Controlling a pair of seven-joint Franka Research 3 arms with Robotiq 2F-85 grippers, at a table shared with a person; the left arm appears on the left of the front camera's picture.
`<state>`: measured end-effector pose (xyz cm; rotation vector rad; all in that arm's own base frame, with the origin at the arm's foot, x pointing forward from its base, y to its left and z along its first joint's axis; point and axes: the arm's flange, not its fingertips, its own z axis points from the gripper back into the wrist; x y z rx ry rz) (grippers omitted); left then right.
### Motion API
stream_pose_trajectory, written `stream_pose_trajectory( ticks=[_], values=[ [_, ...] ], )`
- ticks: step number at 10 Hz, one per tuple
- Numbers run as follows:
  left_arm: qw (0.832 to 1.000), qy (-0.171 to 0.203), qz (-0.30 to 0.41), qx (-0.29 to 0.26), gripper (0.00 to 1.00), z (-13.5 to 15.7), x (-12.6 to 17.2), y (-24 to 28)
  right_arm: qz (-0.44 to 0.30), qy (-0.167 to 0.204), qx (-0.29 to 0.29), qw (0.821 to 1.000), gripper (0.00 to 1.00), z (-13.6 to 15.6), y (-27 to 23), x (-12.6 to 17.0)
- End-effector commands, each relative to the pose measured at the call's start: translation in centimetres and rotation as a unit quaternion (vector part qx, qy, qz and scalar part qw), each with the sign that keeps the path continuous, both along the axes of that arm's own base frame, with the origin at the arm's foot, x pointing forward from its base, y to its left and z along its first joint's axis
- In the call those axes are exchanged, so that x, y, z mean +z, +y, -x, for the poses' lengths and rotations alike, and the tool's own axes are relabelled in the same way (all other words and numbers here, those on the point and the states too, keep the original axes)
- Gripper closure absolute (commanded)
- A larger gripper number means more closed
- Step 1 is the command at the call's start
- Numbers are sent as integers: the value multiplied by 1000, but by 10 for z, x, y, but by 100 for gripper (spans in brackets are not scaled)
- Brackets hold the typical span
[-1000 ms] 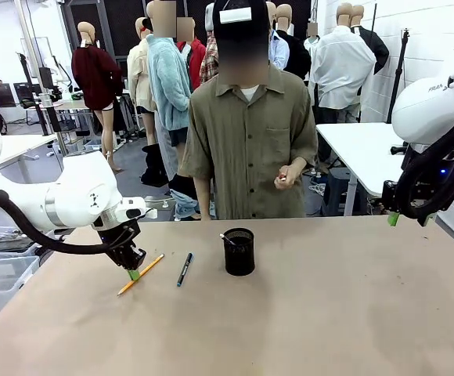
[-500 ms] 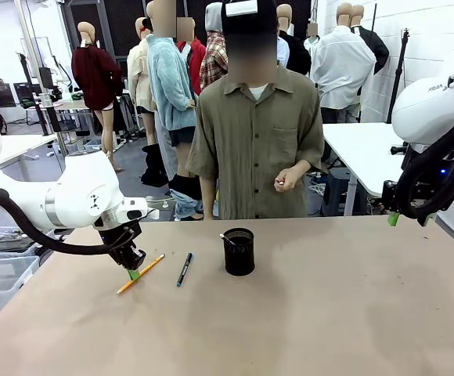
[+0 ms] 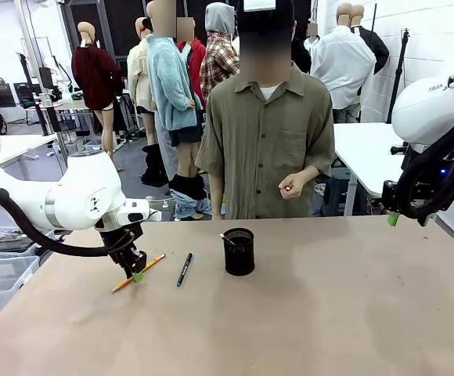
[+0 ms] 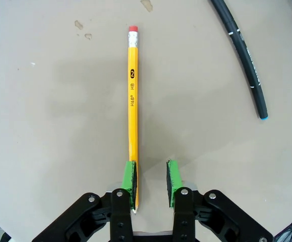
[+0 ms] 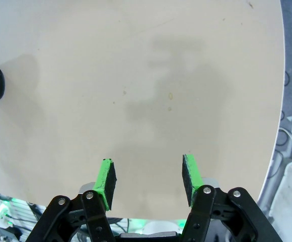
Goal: Place the pens into the pen holder.
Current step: Pick up a writing instrument from the table and place it into the Pen holder.
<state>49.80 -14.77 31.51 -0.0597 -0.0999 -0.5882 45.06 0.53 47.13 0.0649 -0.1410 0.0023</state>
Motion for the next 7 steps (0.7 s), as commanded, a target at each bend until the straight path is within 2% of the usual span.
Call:
stream_pose_trajectory(
  ticks=[1,7],
  values=[
    [1000,10,1,-2,66,-1,-2,5,13,1,-12,1000,33,4,2,-3],
    [999,25,-19,-7,66,-6,-9,11,13,1,-12,1000,33,4,2,-3]
  ],
)
